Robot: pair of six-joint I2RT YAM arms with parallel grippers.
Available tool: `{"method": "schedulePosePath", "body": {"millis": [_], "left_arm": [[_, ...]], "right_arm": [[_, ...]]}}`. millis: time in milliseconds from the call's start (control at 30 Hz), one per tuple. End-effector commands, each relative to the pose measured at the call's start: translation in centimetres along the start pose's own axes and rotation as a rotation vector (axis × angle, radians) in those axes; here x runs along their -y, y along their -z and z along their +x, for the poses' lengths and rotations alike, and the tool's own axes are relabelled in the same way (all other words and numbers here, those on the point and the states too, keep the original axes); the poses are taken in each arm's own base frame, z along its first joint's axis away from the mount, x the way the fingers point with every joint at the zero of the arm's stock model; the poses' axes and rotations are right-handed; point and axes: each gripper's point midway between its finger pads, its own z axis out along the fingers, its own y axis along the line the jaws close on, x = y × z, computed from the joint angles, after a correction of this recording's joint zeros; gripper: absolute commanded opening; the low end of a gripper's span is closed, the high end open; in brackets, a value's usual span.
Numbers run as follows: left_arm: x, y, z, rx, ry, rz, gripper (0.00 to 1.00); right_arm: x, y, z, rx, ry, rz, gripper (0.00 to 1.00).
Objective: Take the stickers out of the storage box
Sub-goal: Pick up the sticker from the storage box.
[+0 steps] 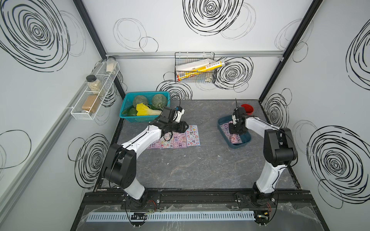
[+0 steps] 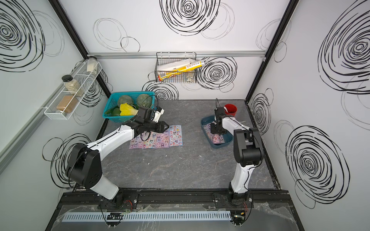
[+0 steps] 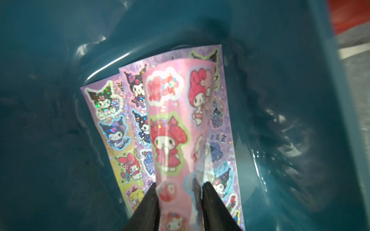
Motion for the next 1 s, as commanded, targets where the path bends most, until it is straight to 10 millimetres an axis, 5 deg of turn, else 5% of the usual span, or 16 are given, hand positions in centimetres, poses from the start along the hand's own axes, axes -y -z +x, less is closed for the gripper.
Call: {"method": "schedulePosePath", "body": {"millis": [0, 367, 567, 967], "left_arm": [[1.1, 0.2, -1.6, 0.041, -0.028, 0.024, 0.45], [2.7, 0.0, -1.2, 0.035, -0.06, 0.049, 0.45], [4.7, -0.3, -0.6, 0.021, -0.087, 0.113, 0.45], [14.3, 0.9, 0.1, 0.03, 0.015, 0.502, 0.45]], "right_arm": [[-0.1, 1.6, -0.7, 0.04, -0.018, -0.018, 0.38], [-0.5, 4.5, -2.1, 0.097, -0.026, -0.042, 0.32], [-1.6, 7.9, -3.5, 0.155, -0.022, -0.103, 0.33], [-7.0, 14.8, -1.8, 0.18, 0.006, -0.462, 0.35]]}}
